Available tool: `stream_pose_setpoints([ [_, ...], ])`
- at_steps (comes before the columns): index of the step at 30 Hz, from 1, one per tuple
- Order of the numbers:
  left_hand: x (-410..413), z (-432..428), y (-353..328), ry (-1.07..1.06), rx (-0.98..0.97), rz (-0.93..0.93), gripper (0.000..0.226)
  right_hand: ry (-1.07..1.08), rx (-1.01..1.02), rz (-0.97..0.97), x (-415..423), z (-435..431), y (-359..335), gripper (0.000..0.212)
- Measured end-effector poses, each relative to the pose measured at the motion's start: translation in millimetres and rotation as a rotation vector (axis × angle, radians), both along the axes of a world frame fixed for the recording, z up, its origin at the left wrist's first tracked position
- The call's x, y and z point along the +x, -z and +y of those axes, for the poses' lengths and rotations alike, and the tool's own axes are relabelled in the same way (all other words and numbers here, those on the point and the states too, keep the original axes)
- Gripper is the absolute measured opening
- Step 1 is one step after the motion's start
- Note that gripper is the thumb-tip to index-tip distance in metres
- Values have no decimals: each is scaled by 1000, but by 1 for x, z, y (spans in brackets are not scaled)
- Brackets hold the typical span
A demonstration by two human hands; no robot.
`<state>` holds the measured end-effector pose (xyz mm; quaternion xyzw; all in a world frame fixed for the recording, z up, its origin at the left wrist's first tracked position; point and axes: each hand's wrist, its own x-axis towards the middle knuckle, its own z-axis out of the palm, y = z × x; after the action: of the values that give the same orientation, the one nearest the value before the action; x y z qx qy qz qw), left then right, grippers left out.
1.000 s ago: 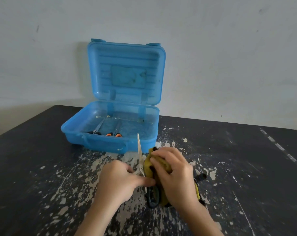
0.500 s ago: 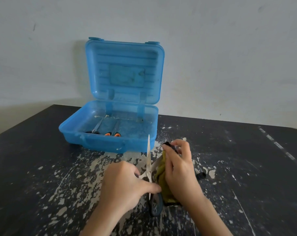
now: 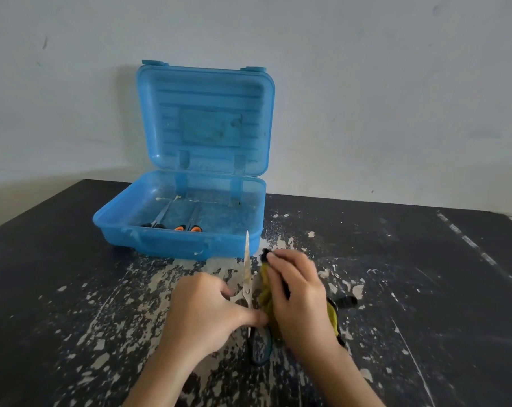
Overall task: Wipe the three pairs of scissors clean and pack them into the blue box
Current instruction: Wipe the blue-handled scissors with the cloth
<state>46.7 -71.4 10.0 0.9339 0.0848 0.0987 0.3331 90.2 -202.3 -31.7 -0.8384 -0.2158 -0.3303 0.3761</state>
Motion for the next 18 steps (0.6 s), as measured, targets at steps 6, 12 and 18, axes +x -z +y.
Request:
stream_pose_setpoints([
  [6,-2,5,-7,16,-64,61,59,222,208,262,23,-33,-4,23],
  [12,2,8,-2,-22,-67,146,68,-84,519,256,0,-35,-42,20],
  [18,-1,9,-4,15,-37,87,32,-386,-153,49,-17,2,-14,20],
])
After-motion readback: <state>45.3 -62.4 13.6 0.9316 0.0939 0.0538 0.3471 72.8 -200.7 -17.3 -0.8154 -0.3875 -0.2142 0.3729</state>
